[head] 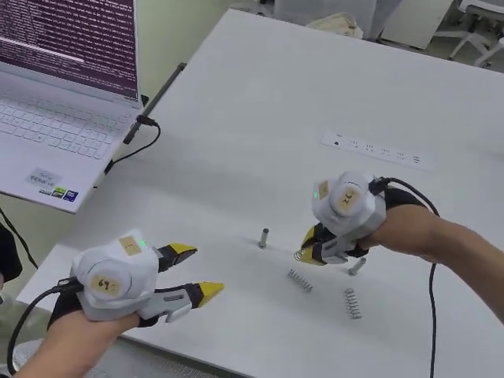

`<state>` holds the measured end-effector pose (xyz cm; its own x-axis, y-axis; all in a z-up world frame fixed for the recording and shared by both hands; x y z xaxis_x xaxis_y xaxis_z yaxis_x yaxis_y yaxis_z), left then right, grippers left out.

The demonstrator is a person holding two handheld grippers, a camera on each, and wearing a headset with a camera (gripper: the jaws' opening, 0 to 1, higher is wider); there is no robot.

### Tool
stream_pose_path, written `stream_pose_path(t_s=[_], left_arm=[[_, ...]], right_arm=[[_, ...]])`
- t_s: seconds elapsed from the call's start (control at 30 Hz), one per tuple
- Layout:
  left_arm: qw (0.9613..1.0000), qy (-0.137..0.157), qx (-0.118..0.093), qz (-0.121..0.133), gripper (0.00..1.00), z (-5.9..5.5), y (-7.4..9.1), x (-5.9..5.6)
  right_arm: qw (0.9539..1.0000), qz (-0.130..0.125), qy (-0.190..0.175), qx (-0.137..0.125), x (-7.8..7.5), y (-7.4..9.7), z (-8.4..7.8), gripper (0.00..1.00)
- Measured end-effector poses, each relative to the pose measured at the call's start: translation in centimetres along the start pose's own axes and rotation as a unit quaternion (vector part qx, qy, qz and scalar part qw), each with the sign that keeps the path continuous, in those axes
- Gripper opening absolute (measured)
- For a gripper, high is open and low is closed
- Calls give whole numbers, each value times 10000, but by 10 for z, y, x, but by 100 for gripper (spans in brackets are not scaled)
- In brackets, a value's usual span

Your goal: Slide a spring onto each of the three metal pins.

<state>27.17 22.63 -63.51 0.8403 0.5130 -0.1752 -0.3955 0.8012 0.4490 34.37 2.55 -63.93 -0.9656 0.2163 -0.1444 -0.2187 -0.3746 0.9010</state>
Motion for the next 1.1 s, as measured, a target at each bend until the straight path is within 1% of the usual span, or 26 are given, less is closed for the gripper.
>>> stream_pose_path(t_s=[0.23, 0.37, 0.5, 0.73, 0.9, 1.1], left_arm=[[10000, 4, -26, 3, 38, 1, 1, 0], [10000, 25, -53, 10, 38, 2, 0, 0], [10000, 57, -70, -13, 40, 2, 0, 0], [9999, 112, -65, 59, 41, 0, 2, 2], [9998, 172, -57, 100, 43, -1, 4, 4], [9996, 237, -51, 138, 43, -2, 6, 5]], right_arm=[[9991, 8, 378, 211, -13, -10, 8, 9], [9985, 35, 476, 250, -18, -15, 13, 9], [9982, 58, 539, 250, -25, -20, 20, 9], [9976, 94, 642, 249, -33, -30, 30, 9], [9975, 101, 652, 232, -40, -34, 34, 9], [9970, 142, 714, 263, -44, -40, 37, 9]])
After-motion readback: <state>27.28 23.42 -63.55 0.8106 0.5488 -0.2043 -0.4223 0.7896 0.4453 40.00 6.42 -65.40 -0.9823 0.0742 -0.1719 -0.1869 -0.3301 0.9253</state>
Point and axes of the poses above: the centre of the closed fingertips' face, and the gripper's own axes: y roughly backward along the fingers, x roughly to its left, z roughly out of its top, the point moved 6 cm from there along y, roughly backward along the fingers, and after that the axes turned 10 degrees about -z, right-handed, at the moved point
